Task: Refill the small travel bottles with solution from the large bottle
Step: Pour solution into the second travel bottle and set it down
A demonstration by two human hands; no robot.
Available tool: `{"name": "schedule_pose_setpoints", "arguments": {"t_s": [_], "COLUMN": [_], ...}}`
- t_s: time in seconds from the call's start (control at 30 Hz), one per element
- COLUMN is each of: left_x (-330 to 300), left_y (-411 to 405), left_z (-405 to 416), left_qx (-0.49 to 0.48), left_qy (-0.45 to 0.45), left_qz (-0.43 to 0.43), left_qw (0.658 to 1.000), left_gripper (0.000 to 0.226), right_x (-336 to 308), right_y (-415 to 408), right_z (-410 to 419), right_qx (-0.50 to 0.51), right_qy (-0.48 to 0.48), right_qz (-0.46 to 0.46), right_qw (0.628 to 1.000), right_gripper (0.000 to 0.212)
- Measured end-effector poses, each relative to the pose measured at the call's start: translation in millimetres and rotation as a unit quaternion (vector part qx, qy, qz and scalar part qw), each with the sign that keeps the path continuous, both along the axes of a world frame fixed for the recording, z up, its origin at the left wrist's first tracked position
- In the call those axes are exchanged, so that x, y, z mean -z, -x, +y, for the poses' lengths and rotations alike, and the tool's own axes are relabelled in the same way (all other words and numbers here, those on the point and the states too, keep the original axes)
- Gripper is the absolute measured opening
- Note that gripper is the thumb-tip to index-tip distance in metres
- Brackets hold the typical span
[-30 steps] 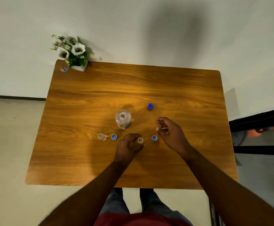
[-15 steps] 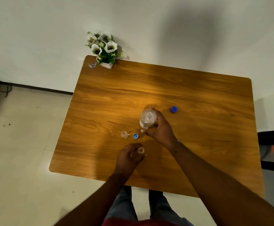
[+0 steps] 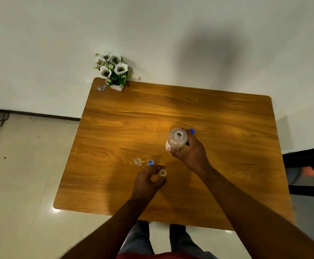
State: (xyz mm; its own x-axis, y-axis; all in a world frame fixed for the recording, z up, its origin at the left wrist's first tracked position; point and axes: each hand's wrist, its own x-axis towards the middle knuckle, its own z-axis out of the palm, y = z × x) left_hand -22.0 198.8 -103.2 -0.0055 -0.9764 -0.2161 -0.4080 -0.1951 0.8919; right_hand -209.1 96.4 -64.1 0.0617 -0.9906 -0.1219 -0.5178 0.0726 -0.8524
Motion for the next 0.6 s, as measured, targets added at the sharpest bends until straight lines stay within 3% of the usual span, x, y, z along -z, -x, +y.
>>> {"name": "schedule_pose_setpoints", "arguments": {"t_s": [0.13, 0.37, 0.6], "left_x": [-26, -100, -223], "left_y": [8, 32, 55], "left_z": [-17, -67, -134], "left_qx": [0.026, 0.013, 0.041], "left_qy": [0.054, 0.134, 0.286], "left_qz": [-0.009, 0.059, 0.107], "left_qw": [0.998, 0.989, 0.951], "left_gripper": [0.035, 0.04, 0.03], "right_x": [-45, -129, -239], "right_y": [31, 75, 100], "right_z": [-1, -14, -33], "right_qx": [0.009, 0.052, 0.043], "right_qy": [0.042, 0.137, 0.249], "right_qz": [0.0, 0.013, 0.049], "right_qw": [0.999, 0.989, 0.966], "right_gripper": [0.076, 0.082, 0.079]}}
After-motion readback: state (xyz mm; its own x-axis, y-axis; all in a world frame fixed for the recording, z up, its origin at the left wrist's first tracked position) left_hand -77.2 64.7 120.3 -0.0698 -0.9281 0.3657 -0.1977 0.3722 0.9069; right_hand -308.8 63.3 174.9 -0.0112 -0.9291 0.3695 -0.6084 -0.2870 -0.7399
